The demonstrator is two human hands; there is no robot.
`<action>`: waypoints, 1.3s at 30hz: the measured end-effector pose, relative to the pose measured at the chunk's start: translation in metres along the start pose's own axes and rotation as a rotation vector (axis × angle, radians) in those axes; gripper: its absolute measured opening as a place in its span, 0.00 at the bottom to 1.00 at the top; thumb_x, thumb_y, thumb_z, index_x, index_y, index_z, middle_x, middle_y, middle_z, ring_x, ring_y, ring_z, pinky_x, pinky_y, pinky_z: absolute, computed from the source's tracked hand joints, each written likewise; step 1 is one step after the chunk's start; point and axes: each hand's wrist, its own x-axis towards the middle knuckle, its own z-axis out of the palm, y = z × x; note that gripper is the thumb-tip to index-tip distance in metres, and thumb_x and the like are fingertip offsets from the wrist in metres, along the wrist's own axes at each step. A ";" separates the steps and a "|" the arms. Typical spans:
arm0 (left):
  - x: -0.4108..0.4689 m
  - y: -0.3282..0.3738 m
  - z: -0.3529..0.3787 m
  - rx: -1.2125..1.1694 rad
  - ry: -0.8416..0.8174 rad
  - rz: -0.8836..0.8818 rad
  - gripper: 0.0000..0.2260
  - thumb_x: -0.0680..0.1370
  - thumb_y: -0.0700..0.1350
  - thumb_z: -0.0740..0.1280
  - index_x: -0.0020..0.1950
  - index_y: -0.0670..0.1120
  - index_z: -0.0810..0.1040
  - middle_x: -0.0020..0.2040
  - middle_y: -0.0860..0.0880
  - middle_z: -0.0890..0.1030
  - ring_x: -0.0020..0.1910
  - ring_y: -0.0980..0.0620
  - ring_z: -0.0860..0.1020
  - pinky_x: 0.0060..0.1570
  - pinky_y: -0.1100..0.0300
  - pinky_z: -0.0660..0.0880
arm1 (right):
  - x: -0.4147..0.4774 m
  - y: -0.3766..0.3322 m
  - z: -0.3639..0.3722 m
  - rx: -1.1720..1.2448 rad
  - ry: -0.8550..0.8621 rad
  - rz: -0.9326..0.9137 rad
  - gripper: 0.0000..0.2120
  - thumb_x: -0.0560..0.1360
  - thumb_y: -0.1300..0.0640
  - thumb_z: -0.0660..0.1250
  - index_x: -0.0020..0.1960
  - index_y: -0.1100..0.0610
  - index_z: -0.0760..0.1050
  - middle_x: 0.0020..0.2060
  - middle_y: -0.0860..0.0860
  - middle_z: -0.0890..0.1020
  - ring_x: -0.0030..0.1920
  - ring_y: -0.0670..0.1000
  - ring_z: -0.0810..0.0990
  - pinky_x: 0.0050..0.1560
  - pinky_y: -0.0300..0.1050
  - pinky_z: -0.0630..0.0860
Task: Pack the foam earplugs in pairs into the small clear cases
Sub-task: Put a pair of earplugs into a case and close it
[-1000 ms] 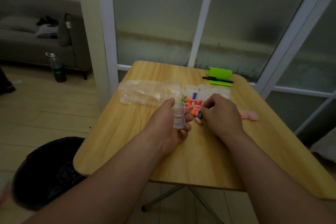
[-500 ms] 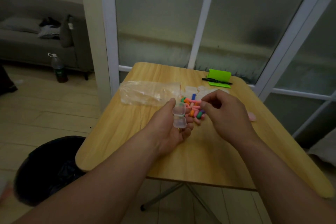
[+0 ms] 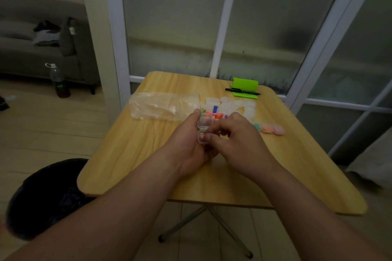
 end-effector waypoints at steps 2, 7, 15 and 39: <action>0.000 0.000 0.000 -0.005 0.002 0.009 0.30 0.85 0.64 0.54 0.73 0.44 0.78 0.74 0.40 0.77 0.75 0.43 0.73 0.78 0.47 0.65 | -0.001 0.000 0.000 -0.001 -0.008 0.000 0.04 0.75 0.44 0.76 0.48 0.43 0.86 0.45 0.44 0.73 0.49 0.44 0.74 0.43 0.40 0.67; 0.002 0.001 -0.005 0.000 -0.014 0.009 0.29 0.85 0.64 0.54 0.72 0.44 0.78 0.66 0.41 0.82 0.63 0.46 0.82 0.67 0.53 0.75 | -0.001 0.001 0.000 0.091 -0.036 0.008 0.06 0.76 0.46 0.76 0.52 0.43 0.87 0.46 0.45 0.76 0.47 0.40 0.75 0.44 0.33 0.68; 0.004 0.010 -0.014 0.061 0.226 0.156 0.25 0.86 0.61 0.55 0.56 0.42 0.80 0.31 0.48 0.76 0.27 0.53 0.68 0.30 0.61 0.65 | 0.027 0.041 -0.008 0.142 0.179 0.224 0.06 0.83 0.57 0.69 0.51 0.50 0.85 0.46 0.44 0.84 0.48 0.42 0.80 0.49 0.43 0.76; 0.002 0.016 -0.017 0.033 0.227 0.134 0.24 0.85 0.61 0.56 0.56 0.43 0.80 0.30 0.50 0.77 0.27 0.54 0.68 0.30 0.60 0.63 | 0.040 0.029 0.030 -0.195 0.048 0.050 0.04 0.78 0.49 0.74 0.48 0.47 0.79 0.45 0.46 0.77 0.49 0.49 0.77 0.48 0.51 0.77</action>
